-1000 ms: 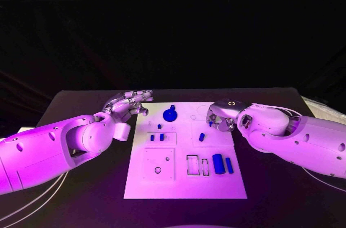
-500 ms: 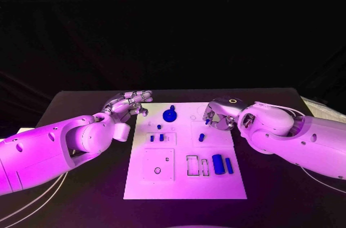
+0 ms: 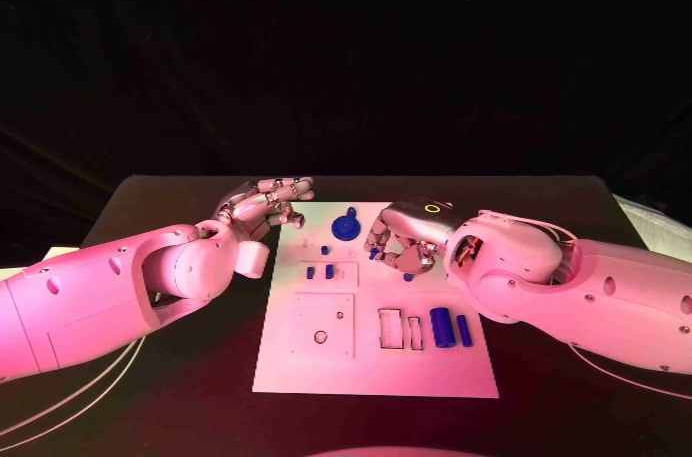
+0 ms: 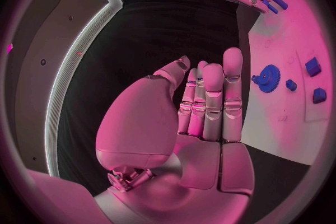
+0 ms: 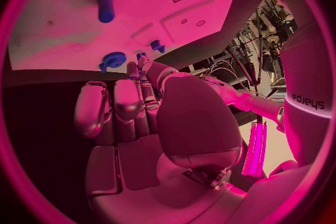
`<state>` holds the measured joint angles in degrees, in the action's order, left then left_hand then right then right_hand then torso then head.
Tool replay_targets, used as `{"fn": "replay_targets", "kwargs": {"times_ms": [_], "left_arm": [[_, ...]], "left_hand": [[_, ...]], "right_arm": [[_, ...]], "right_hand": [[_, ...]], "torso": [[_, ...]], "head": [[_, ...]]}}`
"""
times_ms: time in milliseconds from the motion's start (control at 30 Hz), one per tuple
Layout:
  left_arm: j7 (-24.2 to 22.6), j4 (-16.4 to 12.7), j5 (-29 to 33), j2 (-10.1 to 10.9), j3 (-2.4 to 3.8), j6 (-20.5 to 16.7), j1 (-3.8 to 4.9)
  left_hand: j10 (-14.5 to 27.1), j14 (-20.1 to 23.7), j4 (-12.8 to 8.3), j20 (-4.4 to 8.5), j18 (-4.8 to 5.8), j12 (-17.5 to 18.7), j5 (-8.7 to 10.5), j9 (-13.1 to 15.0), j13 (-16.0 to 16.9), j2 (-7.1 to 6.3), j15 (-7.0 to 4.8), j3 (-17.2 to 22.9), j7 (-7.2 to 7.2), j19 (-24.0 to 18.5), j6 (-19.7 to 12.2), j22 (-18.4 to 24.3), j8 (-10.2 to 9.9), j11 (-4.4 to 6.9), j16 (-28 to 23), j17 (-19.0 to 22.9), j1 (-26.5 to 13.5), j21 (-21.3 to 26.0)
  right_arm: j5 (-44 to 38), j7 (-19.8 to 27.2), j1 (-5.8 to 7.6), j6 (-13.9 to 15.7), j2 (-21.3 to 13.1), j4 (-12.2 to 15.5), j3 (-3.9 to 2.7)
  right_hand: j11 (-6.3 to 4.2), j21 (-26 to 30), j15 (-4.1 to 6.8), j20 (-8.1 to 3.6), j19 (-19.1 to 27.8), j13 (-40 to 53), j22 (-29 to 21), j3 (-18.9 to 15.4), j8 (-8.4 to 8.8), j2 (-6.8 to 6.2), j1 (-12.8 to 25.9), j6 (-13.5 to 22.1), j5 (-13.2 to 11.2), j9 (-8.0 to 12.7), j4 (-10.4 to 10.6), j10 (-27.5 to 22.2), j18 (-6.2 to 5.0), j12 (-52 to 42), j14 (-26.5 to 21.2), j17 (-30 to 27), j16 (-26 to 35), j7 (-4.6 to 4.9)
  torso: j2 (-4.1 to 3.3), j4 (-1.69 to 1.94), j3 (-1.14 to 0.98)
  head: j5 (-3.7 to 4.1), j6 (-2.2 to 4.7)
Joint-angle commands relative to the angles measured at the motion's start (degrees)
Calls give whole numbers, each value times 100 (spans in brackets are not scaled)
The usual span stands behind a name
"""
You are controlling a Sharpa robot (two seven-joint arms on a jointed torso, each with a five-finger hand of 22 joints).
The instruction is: Assemble the parts on the task board
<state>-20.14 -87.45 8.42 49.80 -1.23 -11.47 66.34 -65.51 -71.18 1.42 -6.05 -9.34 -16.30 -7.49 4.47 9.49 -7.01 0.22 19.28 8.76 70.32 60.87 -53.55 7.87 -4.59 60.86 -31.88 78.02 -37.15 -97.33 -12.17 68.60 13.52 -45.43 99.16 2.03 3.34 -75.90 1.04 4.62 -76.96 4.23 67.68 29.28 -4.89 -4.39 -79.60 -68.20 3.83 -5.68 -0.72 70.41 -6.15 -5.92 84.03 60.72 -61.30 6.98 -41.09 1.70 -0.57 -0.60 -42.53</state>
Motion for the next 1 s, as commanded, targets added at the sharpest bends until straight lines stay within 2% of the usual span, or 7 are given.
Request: {"fn": "replay_targets", "kwargs": {"times_ms": [33,67,233,467,1000], "left_arm": [[-41,-24,-26,-34,4,116,1],[-41,-28,-26,-38,4,114,1],[-41,-56,-26,-52,5,106,2],[-38,-84,-26,-69,5,110,2],[-26,-87,-26,-79,6,122,3]], "left_hand": [[29,36,-6,11,-49,-20,9,-8,6,53,-10,-42,11,-14,-33,3,20,-4,23,6,19,13],[29,36,-6,11,-49,-20,9,-8,6,53,-10,-42,11,-14,-33,3,20,-4,23,6,19,13],[48,40,5,7,-50,-47,28,-9,17,58,-5,-71,14,-14,-42,10,27,-7,29,11,7,24],[48,40,5,7,-50,-47,28,-9,17,58,-5,-71,14,-14,-42,10,27,-7,29,11,7,24],[48,40,5,7,-50,-47,28,-9,17,58,-5,-71,14,-14,-42,10,27,-7,29,11,7,24]], "right_arm": [[206,182,-61,-11,142,-11,1],[238,204,-84,-43,187,-28,2],[432,351,-251,-193,377,-132,7],[456,420,-429,-327,562,-271,20],[376,442,-566,-547,740,-397,41]], "right_hand": [[1,-31,27,17,-42,-10,7,2,-11,7,16,-25,11,-11,1,34,115,25,208,11,-48,-5],[2,-31,27,17,-42,-10,7,2,-11,7,16,-24,11,-11,1,34,115,26,208,11,-48,-5],[12,-35,21,18,-39,-19,7,8,1,22,21,-7,47,-13,-1,26,114,47,208,16,-64,8],[14,-40,19,19,-41,-22,13,5,3,20,20,-2,67,-15,-9,26,115,54,208,22,-74,11],[18,-46,15,21,-43,-24,20,-4,3,24,33,-3,87,-19,-8,32,117,60,208,33,-91,15]], "torso": [[-3,-1,3],[-5,4,8],[-11,-16,-6],[-8,-20,-8],[-3,-22,-13]], "head": [[-68,-23],[-83,-31],[-136,-59],[-192,-114],[-251,-189]]}}
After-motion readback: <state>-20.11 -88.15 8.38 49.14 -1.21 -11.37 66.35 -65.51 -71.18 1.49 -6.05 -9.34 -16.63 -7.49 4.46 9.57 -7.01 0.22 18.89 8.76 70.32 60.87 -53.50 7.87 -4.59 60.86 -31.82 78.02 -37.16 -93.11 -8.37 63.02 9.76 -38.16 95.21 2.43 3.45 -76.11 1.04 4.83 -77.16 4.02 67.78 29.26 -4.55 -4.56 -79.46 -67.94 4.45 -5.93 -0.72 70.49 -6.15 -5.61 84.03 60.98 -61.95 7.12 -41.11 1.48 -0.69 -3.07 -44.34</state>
